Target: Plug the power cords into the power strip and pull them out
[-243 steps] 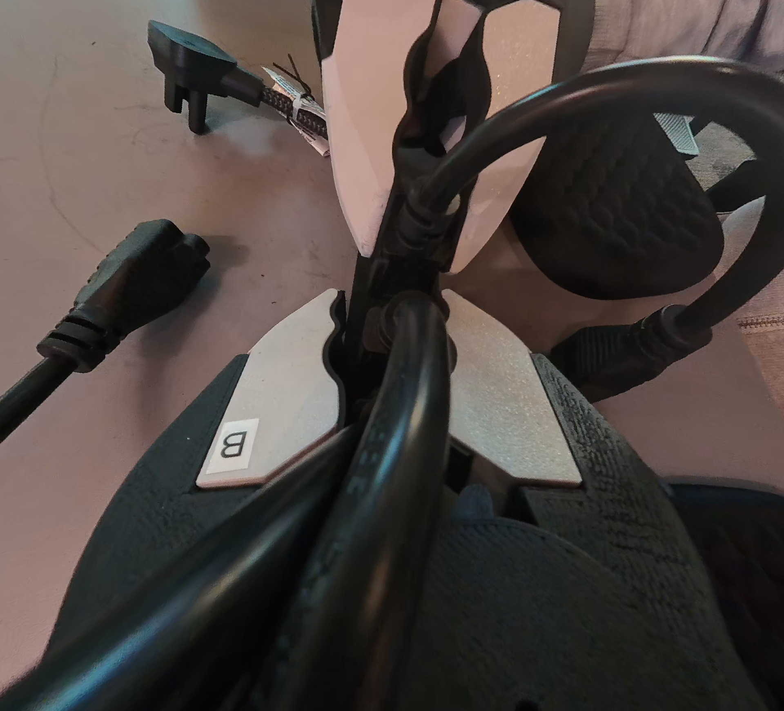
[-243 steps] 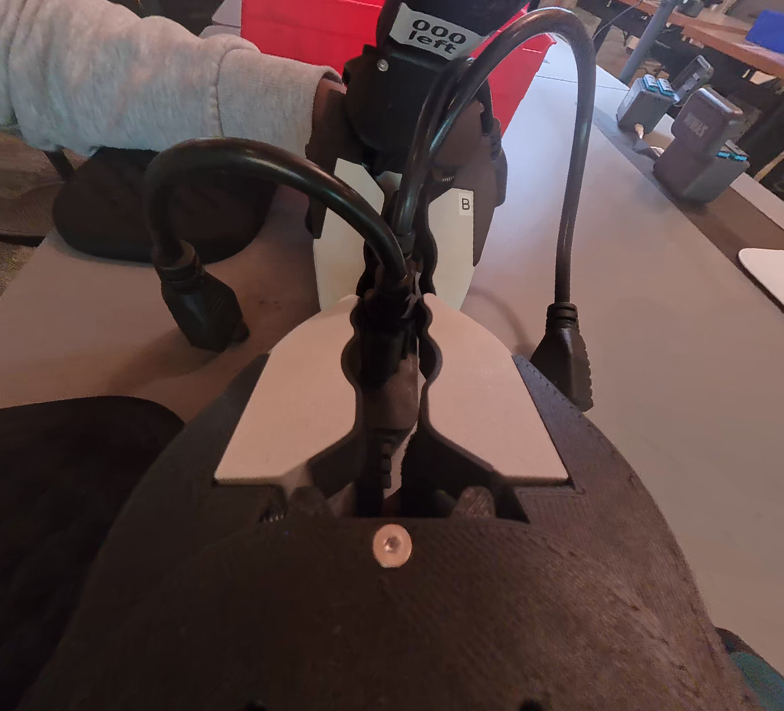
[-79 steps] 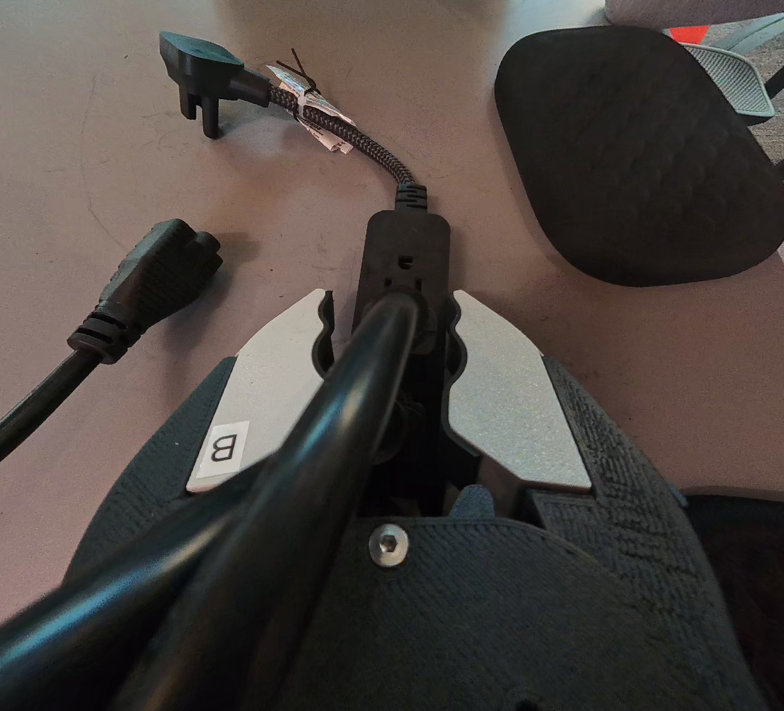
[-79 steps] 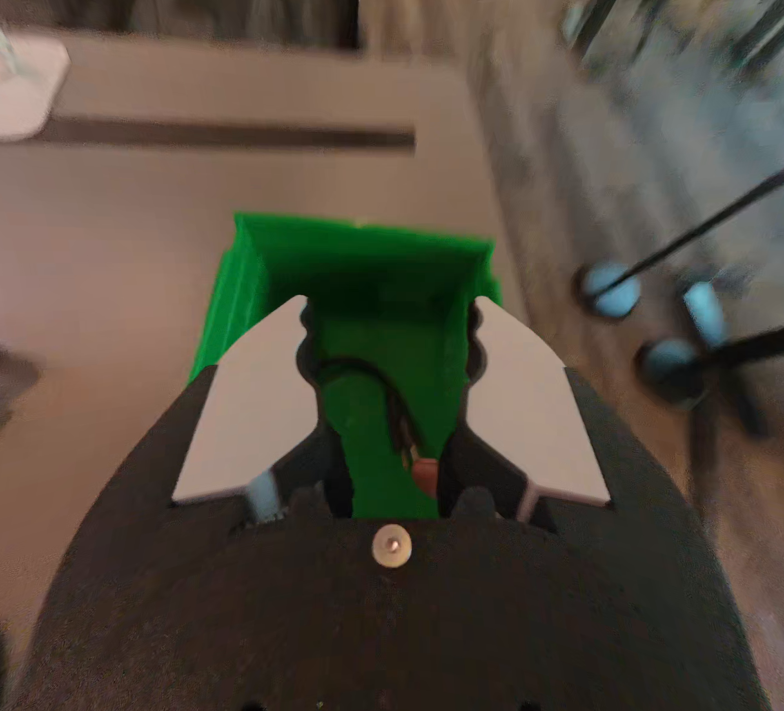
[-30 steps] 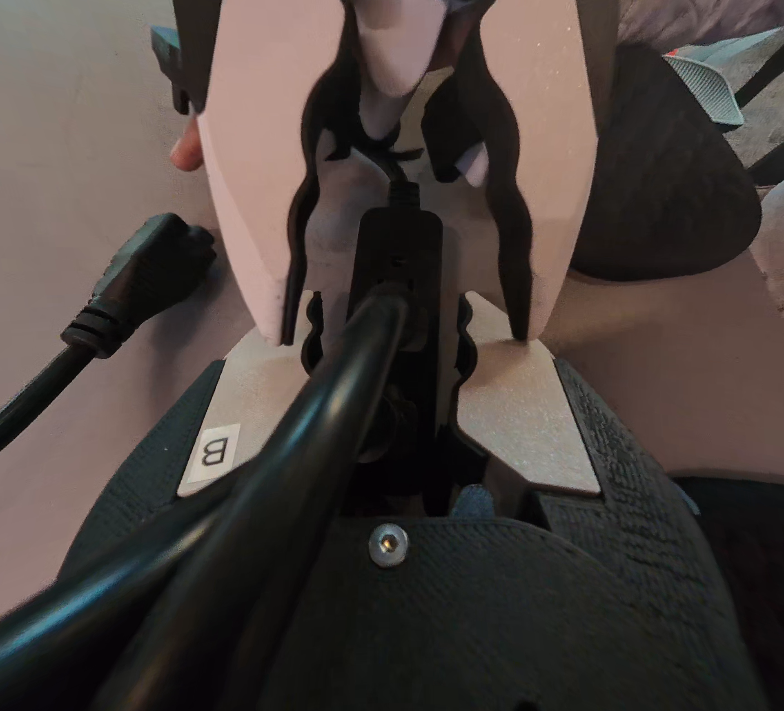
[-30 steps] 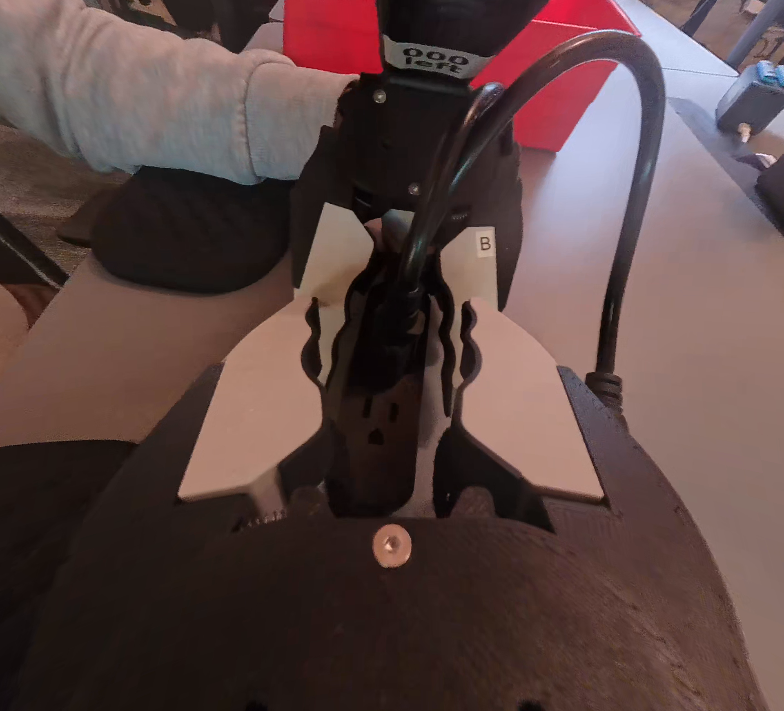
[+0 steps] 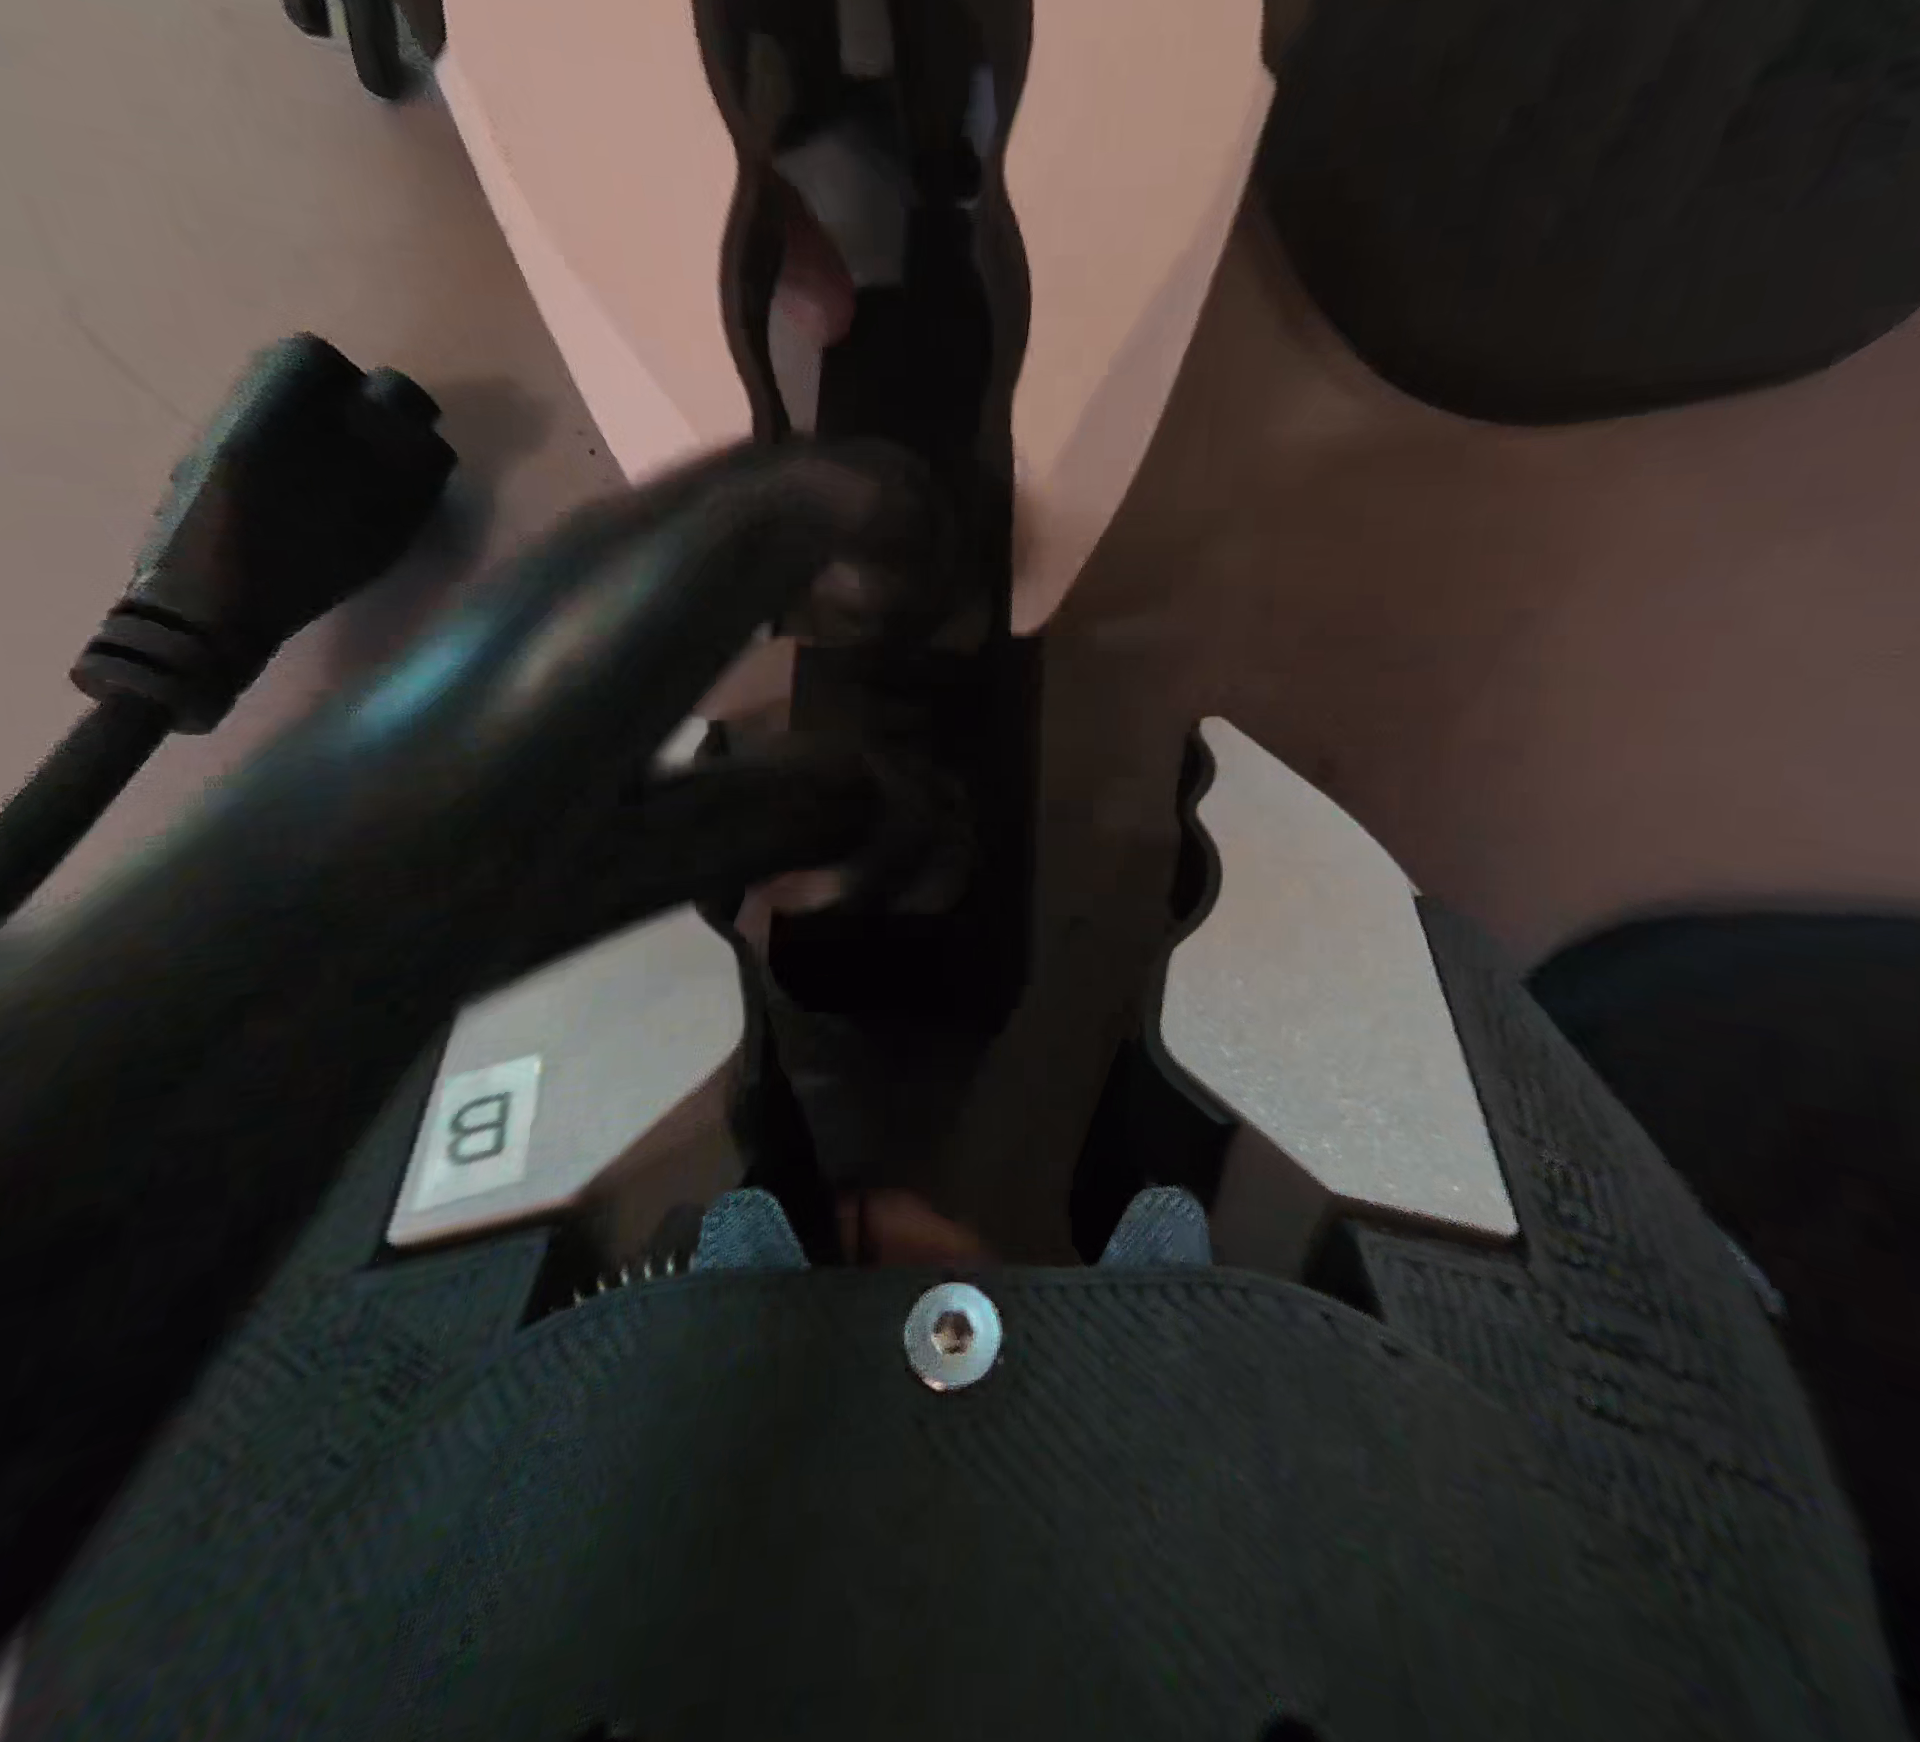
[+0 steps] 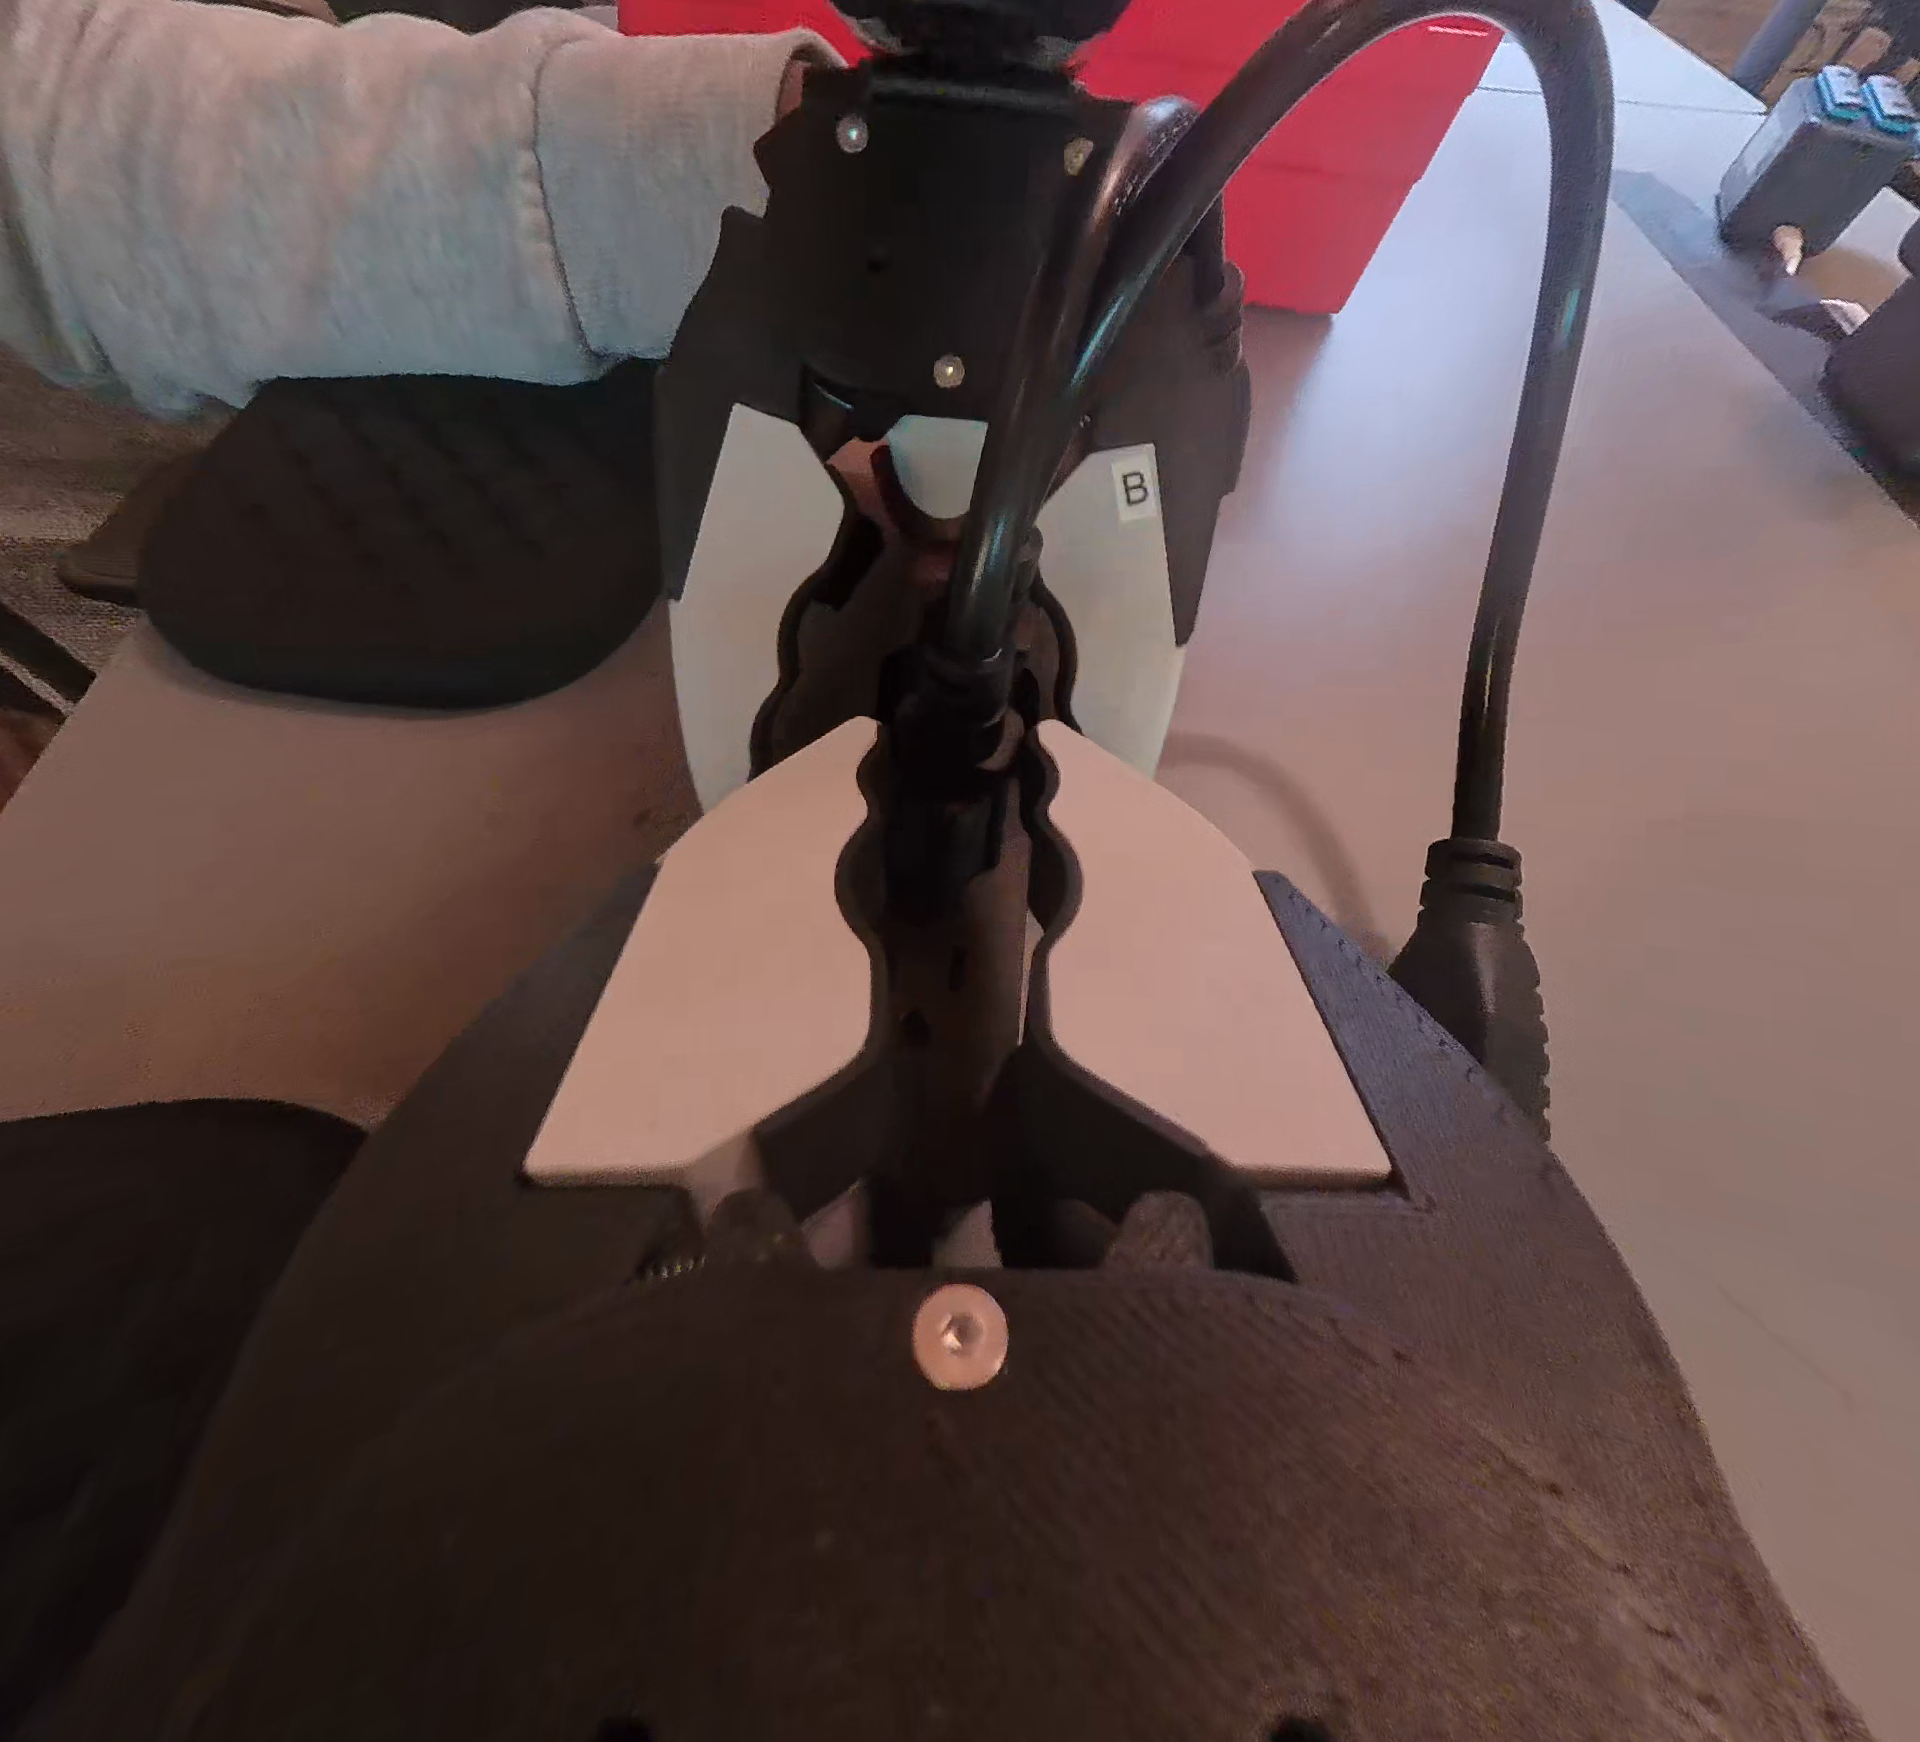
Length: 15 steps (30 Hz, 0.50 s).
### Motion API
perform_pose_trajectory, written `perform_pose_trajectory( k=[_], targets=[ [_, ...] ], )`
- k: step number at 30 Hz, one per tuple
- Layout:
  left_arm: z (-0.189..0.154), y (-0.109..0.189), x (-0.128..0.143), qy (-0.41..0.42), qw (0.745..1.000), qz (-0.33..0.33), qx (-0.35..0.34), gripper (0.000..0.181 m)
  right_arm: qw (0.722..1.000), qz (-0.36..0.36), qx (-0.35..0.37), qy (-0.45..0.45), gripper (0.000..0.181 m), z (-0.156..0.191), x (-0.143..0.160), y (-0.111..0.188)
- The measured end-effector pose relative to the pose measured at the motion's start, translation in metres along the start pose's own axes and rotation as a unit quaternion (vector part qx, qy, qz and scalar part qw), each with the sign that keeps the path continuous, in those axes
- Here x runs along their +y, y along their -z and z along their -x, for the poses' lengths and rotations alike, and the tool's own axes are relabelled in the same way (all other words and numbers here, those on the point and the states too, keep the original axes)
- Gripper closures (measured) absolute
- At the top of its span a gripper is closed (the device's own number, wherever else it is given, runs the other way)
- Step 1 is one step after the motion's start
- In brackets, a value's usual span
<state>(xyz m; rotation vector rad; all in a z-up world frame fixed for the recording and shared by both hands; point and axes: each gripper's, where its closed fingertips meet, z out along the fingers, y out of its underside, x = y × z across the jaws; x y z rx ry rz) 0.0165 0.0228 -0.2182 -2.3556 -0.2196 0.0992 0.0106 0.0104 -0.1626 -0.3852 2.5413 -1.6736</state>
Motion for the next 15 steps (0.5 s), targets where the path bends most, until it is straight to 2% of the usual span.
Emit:
perform_pose_trajectory(
  k=[5,7,11,15],
  targets=[
    [0.001,0.005,-0.007,0.021,0.999,-0.033,0.014,0.123,1.0,0.002,-0.006,0.012,0.157,0.001,0.001,0.002],
    [0.006,0.005,-0.007,0.015,0.999,-0.037,-0.004,0.135,1.0,0.0,-0.008,0.01,0.157,0.001,0.001,0.002],
    [0.007,0.004,-0.007,0.011,0.999,-0.039,-0.007,0.136,1.0,0.0,-0.009,0.007,0.157,0.001,0.002,0.002],
    [0.007,0.004,-0.008,0.014,0.999,-0.041,-0.005,0.137,0.999,0.045,-0.015,0.012,0.149,0.005,0.013,-0.005]
  ],
)
